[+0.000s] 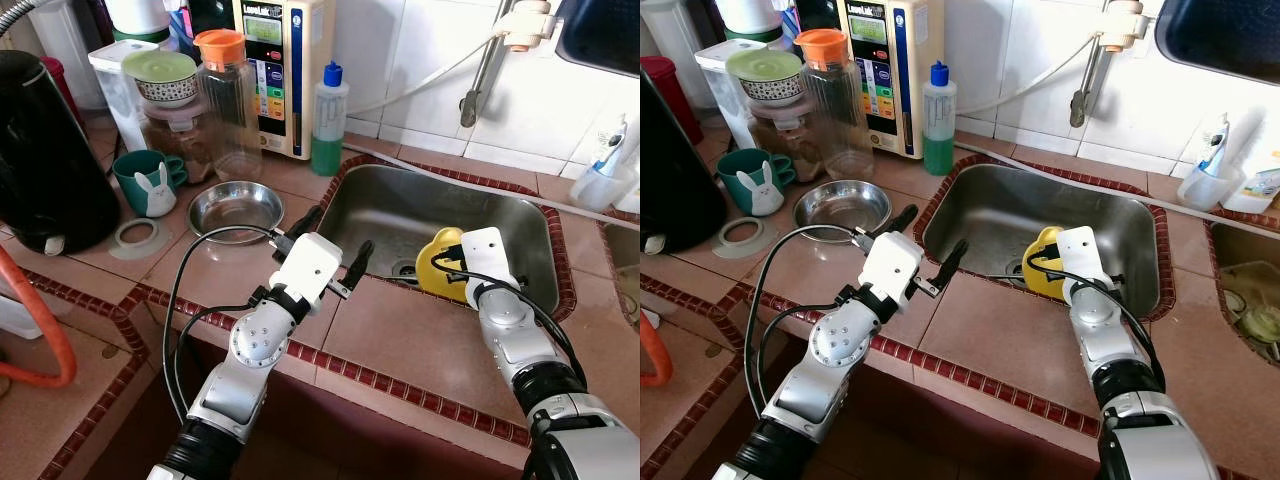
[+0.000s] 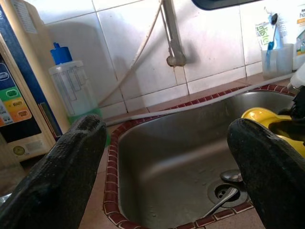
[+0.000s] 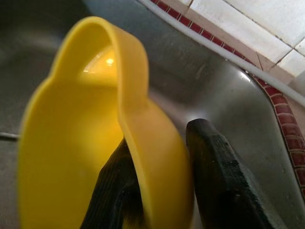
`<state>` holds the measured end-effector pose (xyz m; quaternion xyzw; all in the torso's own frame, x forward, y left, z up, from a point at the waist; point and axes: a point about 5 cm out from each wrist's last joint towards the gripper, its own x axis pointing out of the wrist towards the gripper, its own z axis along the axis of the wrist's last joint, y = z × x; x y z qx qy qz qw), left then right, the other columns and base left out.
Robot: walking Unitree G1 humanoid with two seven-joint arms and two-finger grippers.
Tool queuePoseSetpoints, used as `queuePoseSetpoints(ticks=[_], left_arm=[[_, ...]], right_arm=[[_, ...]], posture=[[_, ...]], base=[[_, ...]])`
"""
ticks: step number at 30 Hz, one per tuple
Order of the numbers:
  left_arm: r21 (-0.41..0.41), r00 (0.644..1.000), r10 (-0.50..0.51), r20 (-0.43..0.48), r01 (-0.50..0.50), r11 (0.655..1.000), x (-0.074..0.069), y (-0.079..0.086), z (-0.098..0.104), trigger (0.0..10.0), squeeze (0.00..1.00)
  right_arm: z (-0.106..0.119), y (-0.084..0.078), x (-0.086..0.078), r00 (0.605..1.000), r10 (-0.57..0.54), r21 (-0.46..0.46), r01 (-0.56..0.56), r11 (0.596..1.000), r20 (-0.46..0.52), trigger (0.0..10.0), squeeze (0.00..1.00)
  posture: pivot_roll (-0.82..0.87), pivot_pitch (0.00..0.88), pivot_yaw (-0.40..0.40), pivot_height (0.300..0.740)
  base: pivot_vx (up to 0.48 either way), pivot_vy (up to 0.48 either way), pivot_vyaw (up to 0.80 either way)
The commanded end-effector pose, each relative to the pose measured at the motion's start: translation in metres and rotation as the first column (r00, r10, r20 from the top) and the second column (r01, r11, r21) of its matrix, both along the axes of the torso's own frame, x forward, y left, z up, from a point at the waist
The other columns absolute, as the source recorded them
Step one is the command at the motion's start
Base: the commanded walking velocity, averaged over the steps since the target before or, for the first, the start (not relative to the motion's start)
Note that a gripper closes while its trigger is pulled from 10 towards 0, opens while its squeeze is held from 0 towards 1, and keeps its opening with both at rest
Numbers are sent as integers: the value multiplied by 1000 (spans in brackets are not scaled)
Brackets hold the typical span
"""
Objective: Kitchen organization
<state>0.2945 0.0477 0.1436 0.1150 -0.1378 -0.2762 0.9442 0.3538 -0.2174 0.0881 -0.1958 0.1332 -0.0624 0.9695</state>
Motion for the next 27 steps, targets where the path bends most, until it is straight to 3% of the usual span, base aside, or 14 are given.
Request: queuePoseSetpoints(ticks=[1,12,23,27], left_arm=[[3,1000,-1,4,1,1000,-1,0,2,10000,1000],[17,999,-5,-37,6,1000,-1,1,3,10000,1000],[27,999,2,-41,-1,1000,1,2,4,10000,1000],[28,999,7,-42,-6,1000,1,2,4,10000,1000]], right_arm=[[6,0,4,1000,1,30,-2,1000,22,10000,1000],[-7,16,-1,999,48,133,-51,990,22,10000,1000],[-9,9,-2,1000,11,146,-15,989,27,10000,1000],[11,3,5,990,-2,100,-12,995,140,10000,1000]], posture=[[102,0,7,740],[90,1,17,740],[92,3,17,740],[93,4,15,740]], base=[[0,0,0],[0,0,0],[0,0,0],[0,0,0]])
